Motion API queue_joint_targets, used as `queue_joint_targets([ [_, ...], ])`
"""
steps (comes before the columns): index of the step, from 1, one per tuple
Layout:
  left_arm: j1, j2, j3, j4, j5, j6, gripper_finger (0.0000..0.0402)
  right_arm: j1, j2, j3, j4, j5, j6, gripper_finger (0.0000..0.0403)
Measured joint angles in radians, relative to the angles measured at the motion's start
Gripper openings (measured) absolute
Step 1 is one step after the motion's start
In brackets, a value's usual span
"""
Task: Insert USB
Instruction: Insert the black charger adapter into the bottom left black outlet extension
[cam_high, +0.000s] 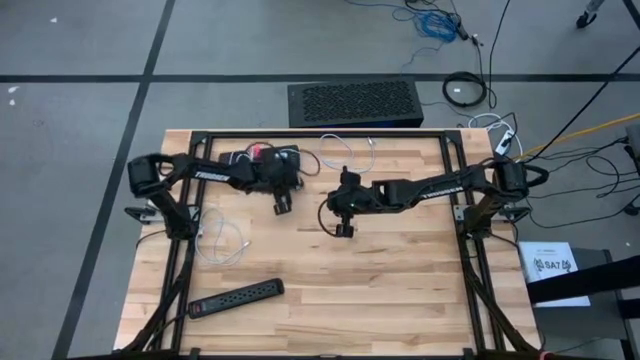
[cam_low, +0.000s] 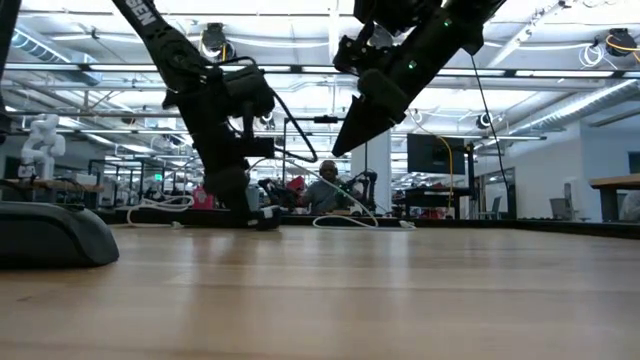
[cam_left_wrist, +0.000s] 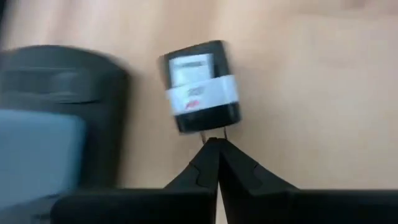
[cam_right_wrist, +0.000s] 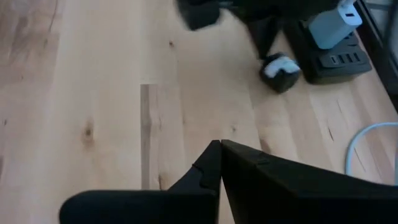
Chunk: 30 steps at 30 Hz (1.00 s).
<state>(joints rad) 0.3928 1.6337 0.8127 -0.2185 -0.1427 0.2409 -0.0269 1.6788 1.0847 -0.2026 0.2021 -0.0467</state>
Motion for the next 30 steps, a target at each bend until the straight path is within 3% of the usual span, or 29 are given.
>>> queue_joint_targets([
  [6,-0.133,0.0,0.0,-0.011,0.065,-0.1,0.001,0.002,0.0,0.0,-0.048,-0.066,0.001,0.0],
  [13,-0.277,-0.031,-0.001,-0.015,0.035,-0.143,0.001,0.009,0.0,0.0,-0.096,-0.102,0.01,0.0],
  [24,-0.303,-0.23,0.002,-0.028,0.042,-0.178,0.0011,0.016,0.0,0.0,-0.115,-0.104,0.019,0.0],
  [30,-0.31,-0.226,0.047,-0.02,0.175,-0.005,0.0031,0.016,-0.003,0.0,-0.193,-0.116,0.002,0.0],
])
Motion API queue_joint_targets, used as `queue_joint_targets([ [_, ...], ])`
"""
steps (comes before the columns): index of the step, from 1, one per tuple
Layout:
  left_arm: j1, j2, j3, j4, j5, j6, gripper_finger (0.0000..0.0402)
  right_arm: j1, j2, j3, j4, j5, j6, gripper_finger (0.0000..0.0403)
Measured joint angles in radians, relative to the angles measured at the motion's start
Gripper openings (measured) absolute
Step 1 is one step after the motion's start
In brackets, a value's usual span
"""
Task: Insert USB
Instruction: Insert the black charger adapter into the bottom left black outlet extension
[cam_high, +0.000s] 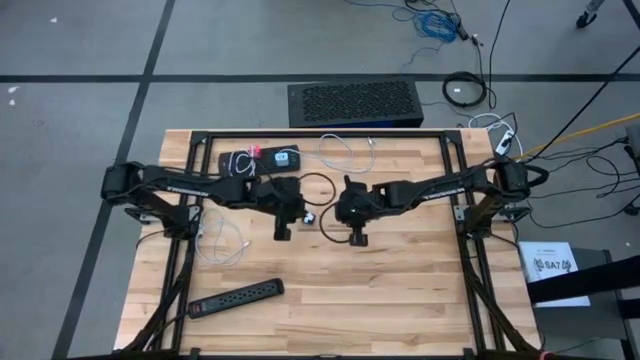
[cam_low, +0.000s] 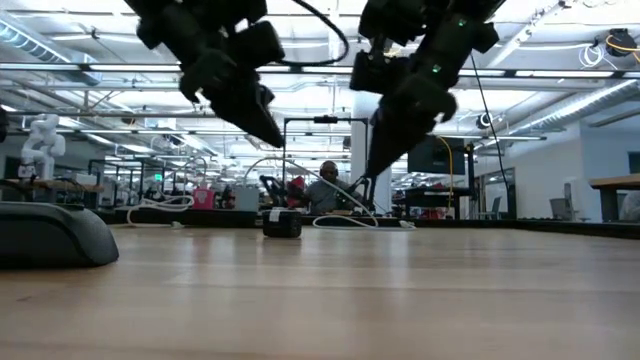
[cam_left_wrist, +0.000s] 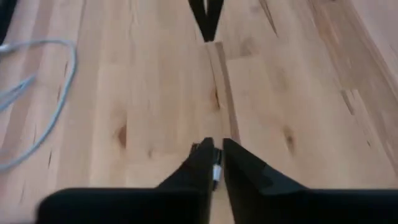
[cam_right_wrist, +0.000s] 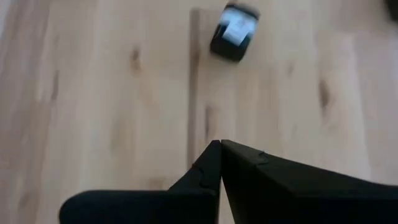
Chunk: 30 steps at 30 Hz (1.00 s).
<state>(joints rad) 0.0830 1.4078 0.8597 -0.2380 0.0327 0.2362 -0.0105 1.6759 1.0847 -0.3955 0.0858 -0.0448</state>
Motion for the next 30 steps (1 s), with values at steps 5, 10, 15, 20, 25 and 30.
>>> queue_joint_targets([
  [5,0.027,0.099,0.051,0.001,0.088,0.037,0.0097,0.008,-0.045,0.0,-0.116,-0.041,0.004,0.0],
  [10,0.047,0.211,0.13,-0.05,0.097,0.063,0.0172,0.013,-0.12,0.0,-0.185,-0.04,0.006,0.0],
  [15,0.06,0.286,0.2,-0.13,0.089,0.128,0.021,0.012,-0.177,0.0,-0.218,-0.034,0.006,0.0],
  [20,0.069,0.345,0.243,-0.215,0.088,0.167,0.0215,0.013,-0.197,0.0,-0.24,-0.034,0.006,0.0],
  [25,0.07,0.36,0.26,-0.215,0.087,0.174,0.0215,0.013,-0.197,0.0,-0.263,-0.034,0.005,0.0],
  [30,0.078,0.36,0.26,-0.228,0.09,0.173,0.0215,0.013,-0.197,0.0,-0.271,-0.035,0.001,0.0],
])
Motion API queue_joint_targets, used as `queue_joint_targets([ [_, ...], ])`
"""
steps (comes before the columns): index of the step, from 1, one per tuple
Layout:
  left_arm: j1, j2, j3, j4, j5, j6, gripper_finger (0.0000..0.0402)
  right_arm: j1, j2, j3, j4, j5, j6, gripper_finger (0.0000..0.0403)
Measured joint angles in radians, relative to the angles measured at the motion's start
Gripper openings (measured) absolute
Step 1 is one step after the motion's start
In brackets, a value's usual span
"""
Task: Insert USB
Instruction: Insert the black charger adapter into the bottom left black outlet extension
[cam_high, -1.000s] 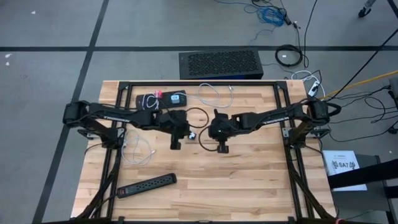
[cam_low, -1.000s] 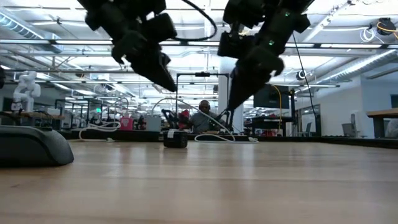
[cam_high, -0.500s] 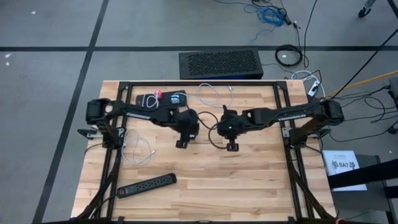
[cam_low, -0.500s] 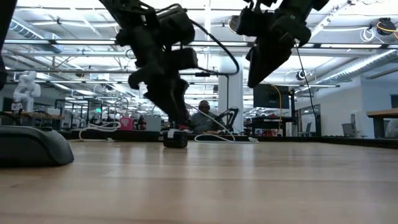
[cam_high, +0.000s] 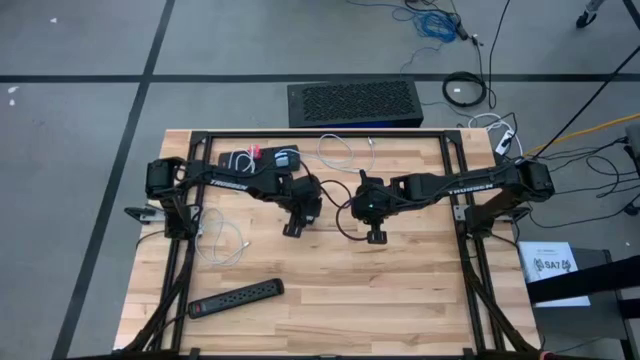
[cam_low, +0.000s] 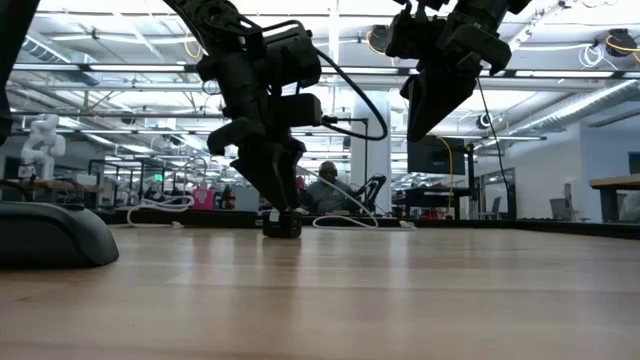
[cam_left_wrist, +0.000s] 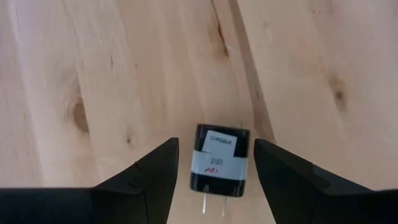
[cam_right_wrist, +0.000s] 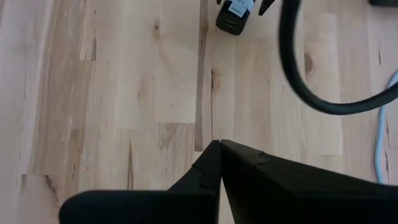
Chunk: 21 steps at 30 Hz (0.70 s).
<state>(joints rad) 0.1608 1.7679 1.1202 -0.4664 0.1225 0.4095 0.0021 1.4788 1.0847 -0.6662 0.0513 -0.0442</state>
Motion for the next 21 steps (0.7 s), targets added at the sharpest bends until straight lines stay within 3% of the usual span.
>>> queue_joint_targets([
  [21,-0.009,0.074,0.0,0.031,-0.014,-0.011,0.0207,0.0,0.0,0.0,-0.003,0.0,-0.005,0.0],
])
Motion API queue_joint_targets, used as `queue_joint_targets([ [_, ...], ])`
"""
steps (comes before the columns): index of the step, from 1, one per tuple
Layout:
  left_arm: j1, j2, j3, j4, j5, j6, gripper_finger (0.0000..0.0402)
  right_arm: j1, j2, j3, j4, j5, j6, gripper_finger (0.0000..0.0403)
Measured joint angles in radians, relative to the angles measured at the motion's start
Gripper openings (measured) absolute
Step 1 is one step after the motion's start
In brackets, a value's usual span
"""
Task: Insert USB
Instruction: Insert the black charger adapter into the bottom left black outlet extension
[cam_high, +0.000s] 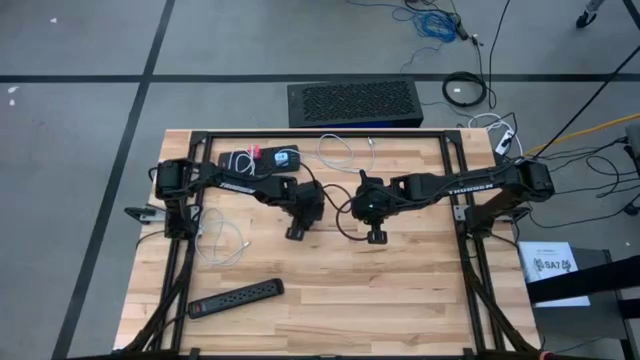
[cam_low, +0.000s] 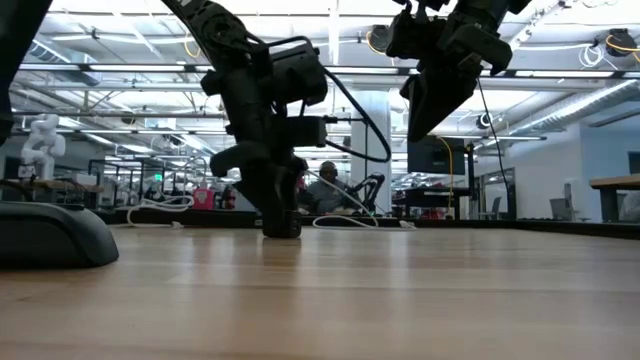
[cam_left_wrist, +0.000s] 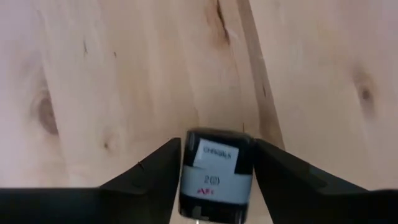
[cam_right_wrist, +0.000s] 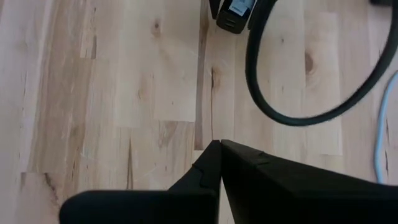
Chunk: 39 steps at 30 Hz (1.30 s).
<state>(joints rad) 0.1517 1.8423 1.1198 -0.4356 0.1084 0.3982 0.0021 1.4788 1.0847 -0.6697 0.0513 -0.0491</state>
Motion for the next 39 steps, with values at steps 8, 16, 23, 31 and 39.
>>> queue_joint_targets([
  [8,-0.024,0.0,0.0,0.039,-0.006,-0.024,0.0154,0.0,0.0,0.0,0.0,0.0,-0.015,0.0],
  [16,-0.049,-0.015,-0.002,0.029,-0.088,-0.032,0.015,0.0,0.0,0.0,0.0,0.0,-0.015,0.0],
  [23,-0.05,-0.182,0.002,0.05,-0.057,-0.261,0.015,0.0,0.0,0.0,-0.01,0.0,-0.016,0.0],
  [31,-0.145,-0.477,-0.124,0.254,-0.095,-0.498,0.015,0.002,0.0,0.0,-0.013,0.0,-0.02,0.0],
  [39,-0.423,-0.677,-0.404,0.531,-0.412,-0.681,0.015,0.036,0.0,0.0,0.066,-0.002,-0.029,0.0],
])
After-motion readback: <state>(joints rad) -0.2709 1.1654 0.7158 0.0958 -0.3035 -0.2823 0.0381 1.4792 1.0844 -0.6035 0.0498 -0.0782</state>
